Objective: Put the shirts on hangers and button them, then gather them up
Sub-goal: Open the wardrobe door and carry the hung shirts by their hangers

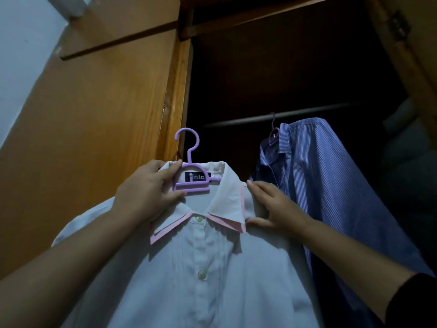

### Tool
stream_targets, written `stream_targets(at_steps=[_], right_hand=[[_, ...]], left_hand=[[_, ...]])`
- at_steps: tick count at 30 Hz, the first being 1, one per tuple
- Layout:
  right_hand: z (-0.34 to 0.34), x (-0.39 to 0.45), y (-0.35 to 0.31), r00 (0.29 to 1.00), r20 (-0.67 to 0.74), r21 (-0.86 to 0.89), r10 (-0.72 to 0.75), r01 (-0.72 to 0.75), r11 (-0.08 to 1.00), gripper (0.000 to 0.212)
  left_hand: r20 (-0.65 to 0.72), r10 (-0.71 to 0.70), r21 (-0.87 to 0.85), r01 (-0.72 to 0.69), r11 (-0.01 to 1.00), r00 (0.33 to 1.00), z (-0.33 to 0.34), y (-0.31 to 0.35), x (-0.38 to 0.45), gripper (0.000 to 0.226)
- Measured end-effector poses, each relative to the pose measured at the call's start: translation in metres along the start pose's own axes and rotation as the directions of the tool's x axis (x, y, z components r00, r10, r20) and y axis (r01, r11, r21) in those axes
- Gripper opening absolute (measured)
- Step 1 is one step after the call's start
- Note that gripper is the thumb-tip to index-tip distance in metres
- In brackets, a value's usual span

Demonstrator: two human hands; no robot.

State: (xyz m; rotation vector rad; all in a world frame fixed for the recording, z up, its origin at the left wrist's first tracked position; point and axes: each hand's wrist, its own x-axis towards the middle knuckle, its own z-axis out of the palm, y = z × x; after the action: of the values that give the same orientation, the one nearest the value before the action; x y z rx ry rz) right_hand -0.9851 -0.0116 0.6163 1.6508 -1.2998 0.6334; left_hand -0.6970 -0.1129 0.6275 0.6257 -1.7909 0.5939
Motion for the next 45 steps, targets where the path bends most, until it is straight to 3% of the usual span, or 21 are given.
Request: stream_targets(at_steps=[3, 9, 17, 22, 26, 37, 45], right_hand=[[-0.013, -0.003, 0.018, 1.0, 0.013, -0.051, 0.007, -0.006, 0.999, 0.092], [-0.041, -0.01, 0.059, 0.994, 0.052, -0.218, 0.093, -0.08, 0.973, 0.096], [-0.071, -0.019, 0.11, 0.994, 0.035, -0.419, 0.102, -0.078, 0.905, 0.089], [-0.076, -0.015, 0.132, 0.981, 0.028, -0.41, 0.192, -0.164, 0.897, 0.088], [-0.08, -0.015, 0.135, 0.973, -0.08, -0.428, 0.218, -0.232, 0.874, 0.087], [-0.054, 0.024, 0.097, 0.96, -0.125, -0.536, 0.25, -0.278, 0.797, 0.085], [-0.029, 0.08, 0.093, 0.936, -0.214, -0.561, 0.28, -0.352, 0.75, 0.075]], left_hand=[[-0.02, 0.016, 0.067, -0.014, 0.998, 1.0, -0.003, -0.002, 0.006, 0.089], [0.005, -0.049, 0.135, 0.047, 0.99, 0.999, -0.006, -0.008, 0.007, 0.062], [0.057, -0.061, 0.207, 0.048, 0.977, 0.996, 0.003, -0.011, 0.007, 0.069], [0.052, -0.063, 0.211, 0.05, 0.976, 0.997, 0.007, -0.013, 0.009, 0.075], [0.076, -0.049, 0.165, 0.036, 0.986, 0.996, 0.014, -0.019, 0.008, 0.078], [-0.012, -0.048, 0.15, 0.049, 0.987, 0.999, 0.025, -0.021, 0.006, 0.078], [-0.015, -0.057, 0.083, 0.058, 0.995, 0.998, 0.025, -0.022, 0.004, 0.093]])
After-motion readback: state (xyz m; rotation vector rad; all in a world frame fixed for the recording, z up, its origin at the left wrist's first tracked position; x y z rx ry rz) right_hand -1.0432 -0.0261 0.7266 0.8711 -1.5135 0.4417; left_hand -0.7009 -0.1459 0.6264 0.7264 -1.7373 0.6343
